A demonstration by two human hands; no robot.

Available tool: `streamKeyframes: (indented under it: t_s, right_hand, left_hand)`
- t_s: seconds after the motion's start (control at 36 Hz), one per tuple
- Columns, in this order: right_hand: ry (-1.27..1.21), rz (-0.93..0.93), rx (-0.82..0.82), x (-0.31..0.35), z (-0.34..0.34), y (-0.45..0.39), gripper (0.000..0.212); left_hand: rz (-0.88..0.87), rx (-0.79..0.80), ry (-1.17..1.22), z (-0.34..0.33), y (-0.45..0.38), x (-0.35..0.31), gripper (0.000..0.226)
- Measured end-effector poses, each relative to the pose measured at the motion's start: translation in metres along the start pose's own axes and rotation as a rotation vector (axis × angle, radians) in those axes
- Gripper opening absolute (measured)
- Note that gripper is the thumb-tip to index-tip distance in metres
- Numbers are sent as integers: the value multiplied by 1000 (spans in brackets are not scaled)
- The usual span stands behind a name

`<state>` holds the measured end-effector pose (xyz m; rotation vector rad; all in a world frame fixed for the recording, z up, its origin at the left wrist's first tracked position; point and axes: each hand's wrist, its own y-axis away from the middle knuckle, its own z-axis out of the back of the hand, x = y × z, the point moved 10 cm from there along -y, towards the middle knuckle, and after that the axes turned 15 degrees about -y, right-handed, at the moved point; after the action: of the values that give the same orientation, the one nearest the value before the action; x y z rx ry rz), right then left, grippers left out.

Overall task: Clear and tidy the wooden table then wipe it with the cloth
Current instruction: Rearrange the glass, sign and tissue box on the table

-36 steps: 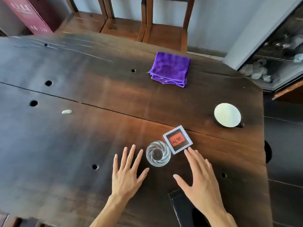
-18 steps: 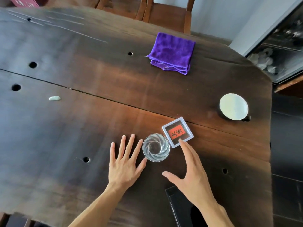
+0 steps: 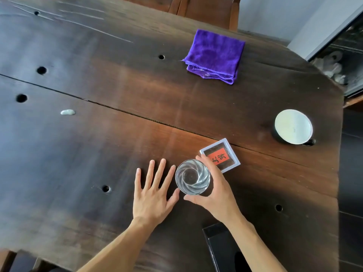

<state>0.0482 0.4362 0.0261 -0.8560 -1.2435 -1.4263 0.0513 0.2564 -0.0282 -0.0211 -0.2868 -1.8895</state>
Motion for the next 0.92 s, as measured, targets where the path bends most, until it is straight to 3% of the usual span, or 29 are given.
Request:
streamKeyframes:
  t_s: [0.19,0.53,0.92]
  right_hand:
    - [-9,71,-36,13,1,0,80]
    - [-47,61,-61,28,17,6,80]
    - [-144,57,-281,45,109,19,80]
  left_hand:
    - [4,-3,-2,0,0,1,69]
    - [17,-14,-6,4,1,2,70]
    - [46,-45,-3,10,2,4,67]
